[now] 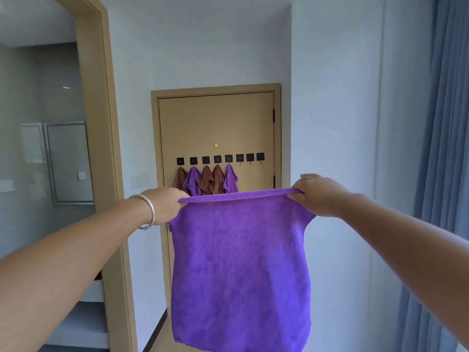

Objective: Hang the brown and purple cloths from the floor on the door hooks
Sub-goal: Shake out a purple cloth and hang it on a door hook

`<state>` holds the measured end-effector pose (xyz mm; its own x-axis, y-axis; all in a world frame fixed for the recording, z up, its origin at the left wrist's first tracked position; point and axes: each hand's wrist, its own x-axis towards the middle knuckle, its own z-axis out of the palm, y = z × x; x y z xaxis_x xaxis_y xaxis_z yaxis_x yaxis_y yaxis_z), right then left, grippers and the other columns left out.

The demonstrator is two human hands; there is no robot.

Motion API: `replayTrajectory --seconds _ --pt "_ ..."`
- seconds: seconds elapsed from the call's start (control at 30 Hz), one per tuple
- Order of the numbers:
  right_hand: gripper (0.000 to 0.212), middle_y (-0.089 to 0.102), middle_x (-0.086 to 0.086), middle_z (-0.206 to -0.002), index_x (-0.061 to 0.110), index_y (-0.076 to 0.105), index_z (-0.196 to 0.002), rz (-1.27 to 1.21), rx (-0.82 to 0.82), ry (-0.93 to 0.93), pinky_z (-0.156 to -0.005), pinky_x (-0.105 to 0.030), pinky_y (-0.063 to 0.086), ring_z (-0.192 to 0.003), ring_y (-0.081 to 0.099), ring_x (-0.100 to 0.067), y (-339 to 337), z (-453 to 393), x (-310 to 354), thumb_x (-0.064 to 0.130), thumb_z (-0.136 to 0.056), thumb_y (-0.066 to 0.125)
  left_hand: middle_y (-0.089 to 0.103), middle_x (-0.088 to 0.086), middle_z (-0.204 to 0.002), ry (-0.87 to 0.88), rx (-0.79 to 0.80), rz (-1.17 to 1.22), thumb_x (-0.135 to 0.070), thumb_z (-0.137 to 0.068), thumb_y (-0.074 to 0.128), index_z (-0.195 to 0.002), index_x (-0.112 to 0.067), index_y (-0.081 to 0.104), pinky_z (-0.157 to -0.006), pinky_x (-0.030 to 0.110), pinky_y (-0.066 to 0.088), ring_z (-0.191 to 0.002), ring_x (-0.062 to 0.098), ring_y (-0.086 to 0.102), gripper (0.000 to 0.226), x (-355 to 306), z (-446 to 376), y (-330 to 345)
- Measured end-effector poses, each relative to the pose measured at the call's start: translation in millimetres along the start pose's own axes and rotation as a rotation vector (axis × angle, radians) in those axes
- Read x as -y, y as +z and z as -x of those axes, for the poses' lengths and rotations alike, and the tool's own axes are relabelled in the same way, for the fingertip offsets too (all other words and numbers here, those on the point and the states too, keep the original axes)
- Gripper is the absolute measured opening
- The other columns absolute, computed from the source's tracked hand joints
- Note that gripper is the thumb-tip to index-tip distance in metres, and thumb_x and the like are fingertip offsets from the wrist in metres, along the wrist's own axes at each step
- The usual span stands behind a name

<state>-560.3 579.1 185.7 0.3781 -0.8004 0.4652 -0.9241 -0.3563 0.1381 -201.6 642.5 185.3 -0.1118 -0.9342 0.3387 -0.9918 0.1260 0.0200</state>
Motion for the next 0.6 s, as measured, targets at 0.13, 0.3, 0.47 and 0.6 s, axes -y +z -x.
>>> replayTrajectory --seconds 0.13,0.3,0.47,0.6 --pt "0.046 0.06 0.004 -0.122 0.024 0.063 -0.115 -0.02 0.028 -0.004 -0.105 -0.04 0.034 -0.138 0.03 -0.016 27.0 -35.6 -21.6 0.05 -0.1 0.028 0.064 0.01 -0.089 -0.035 0.013 -0.01 -0.013 -0.098 0.033 -0.086 -0.013 0.059 -0.062 0.03 0.038 -0.072 0.021 0.051 0.028 -1.3 -44.9 13.9" --pt "0.044 0.06 0.002 -0.114 0.024 0.064 -0.109 -0.034 0.055 0.008 -0.099 -0.04 0.039 -0.129 0.039 -0.018 63.2 -79.6 -38.3 0.049 -0.1 0.028 0.062 0.011 -0.086 -0.035 0.028 -0.001 -0.011 -0.097 0.034 -0.079 -0.014 0.054 -0.061 0.031 0.036 -0.07 0.02 0.049 0.027 9.0 -99.6 37.1" --pt "0.043 0.06 0.003 -0.114 0.026 0.064 -0.109 -0.041 0.069 0.023 -0.098 -0.04 0.041 -0.128 0.041 -0.019 103.2 -135.9 -45.3 0.049 -0.1 0.028 0.063 0.014 -0.096 -0.004 0.044 0.007 -0.011 -0.096 0.034 -0.092 -0.007 0.06 -0.067 0.037 0.04 -0.085 0.031 0.058 0.026 39.8 -161.8 70.2" --pt "0.045 0.059 0.0 -0.115 0.023 0.064 -0.109 0.0 0.077 0.03 -0.098 -0.041 0.042 -0.124 0.044 -0.02 132.4 -198.7 -39.4 0.049 -0.1 0.028 0.064 0.014 -0.093 0.017 0.028 0.022 -0.014 -0.097 0.035 -0.089 -0.008 0.059 -0.062 0.033 0.038 -0.073 0.023 0.052 0.026 79.2 -220.7 97.4"
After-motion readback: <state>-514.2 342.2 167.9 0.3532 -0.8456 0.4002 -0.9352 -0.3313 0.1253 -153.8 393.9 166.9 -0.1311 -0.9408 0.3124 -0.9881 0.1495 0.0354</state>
